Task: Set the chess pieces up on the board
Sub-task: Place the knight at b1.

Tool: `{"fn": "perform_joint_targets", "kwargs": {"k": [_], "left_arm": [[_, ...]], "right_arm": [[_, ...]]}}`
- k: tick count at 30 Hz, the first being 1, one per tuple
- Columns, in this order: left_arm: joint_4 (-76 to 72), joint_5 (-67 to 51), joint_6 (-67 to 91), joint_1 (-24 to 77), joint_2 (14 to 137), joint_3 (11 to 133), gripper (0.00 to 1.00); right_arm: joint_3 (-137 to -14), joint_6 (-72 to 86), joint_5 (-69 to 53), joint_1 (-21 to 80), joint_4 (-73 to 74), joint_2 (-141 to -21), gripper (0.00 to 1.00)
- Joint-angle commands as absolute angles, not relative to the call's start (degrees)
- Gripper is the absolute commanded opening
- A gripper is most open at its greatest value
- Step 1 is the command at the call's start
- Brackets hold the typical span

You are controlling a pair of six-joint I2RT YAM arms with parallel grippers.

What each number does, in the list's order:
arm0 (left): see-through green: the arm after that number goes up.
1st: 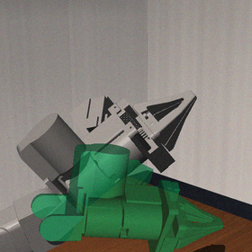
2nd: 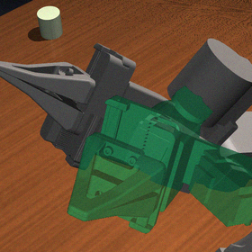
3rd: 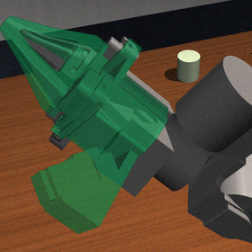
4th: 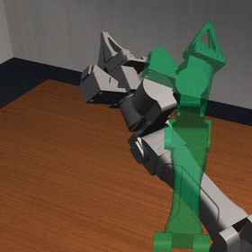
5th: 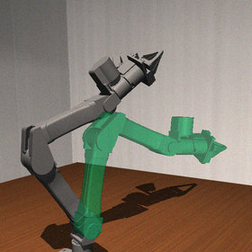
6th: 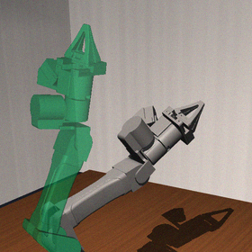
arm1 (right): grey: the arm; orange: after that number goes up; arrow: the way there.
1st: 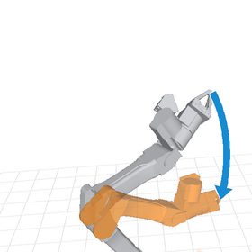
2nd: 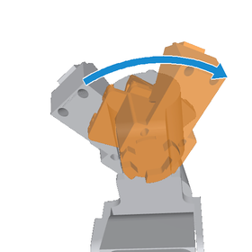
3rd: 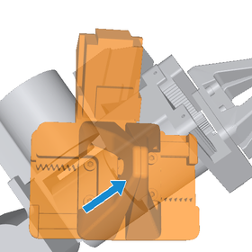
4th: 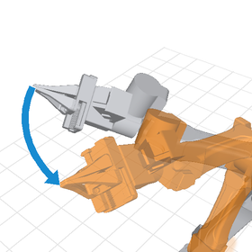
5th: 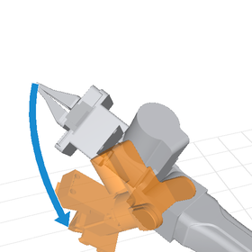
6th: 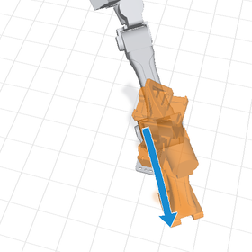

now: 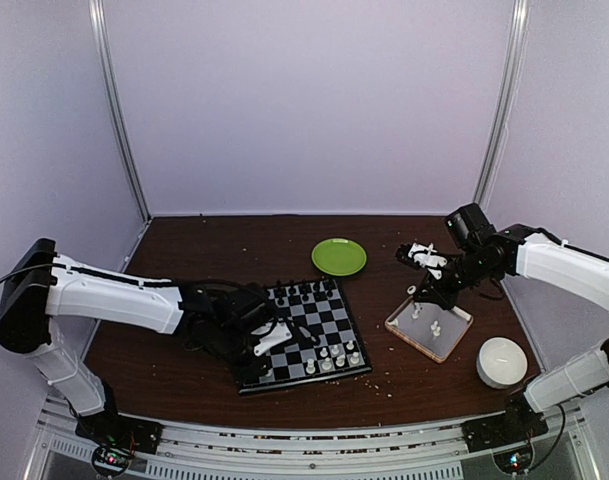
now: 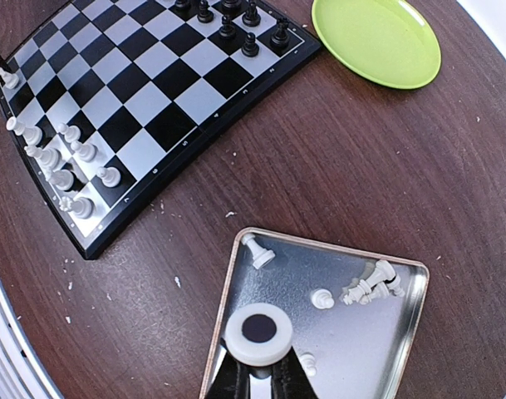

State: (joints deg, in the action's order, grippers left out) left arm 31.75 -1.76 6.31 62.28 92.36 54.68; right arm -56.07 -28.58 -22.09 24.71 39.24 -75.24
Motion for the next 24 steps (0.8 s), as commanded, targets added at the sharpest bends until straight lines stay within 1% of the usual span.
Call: {"fn": "perform_joint_targets", "kwargs": {"k": [1,12,13,17,20,24], "left_arm": [[31.1,-2.4,6.5,62.6,90.4,53.6,0.01],[31.0,-3.7,6.5,62.6,91.9,53.6,0.01],[31.0,-3.7,6.4,62.6,92.0,53.6,0.03],[32.9,-1.9,6.3,62.6,91.0,54.5,0.20],[35.2,0.1,6.1,62.6,89.0,55.7,0.26],[36.8,2.5,5.9,62.6,86.2,59.1,0.34]], "right_arm": [[-55.9,-29.1,-22.6,24.4,39.8,-75.8,0.04],[-56.0,-29.1,-22.7,24.4,39.9,-76.1,0.05],[-56.0,-29.1,-22.7,24.4,39.9,-76.0,0.05],[-56.4,-28.9,-23.7,24.4,40.1,-75.9,0.04],[-57.7,-28.7,-26.3,24.4,41.2,-75.7,0.05],[-62.2,-29.7,-32.4,24.8,47.1,-76.1,0.05]]}}
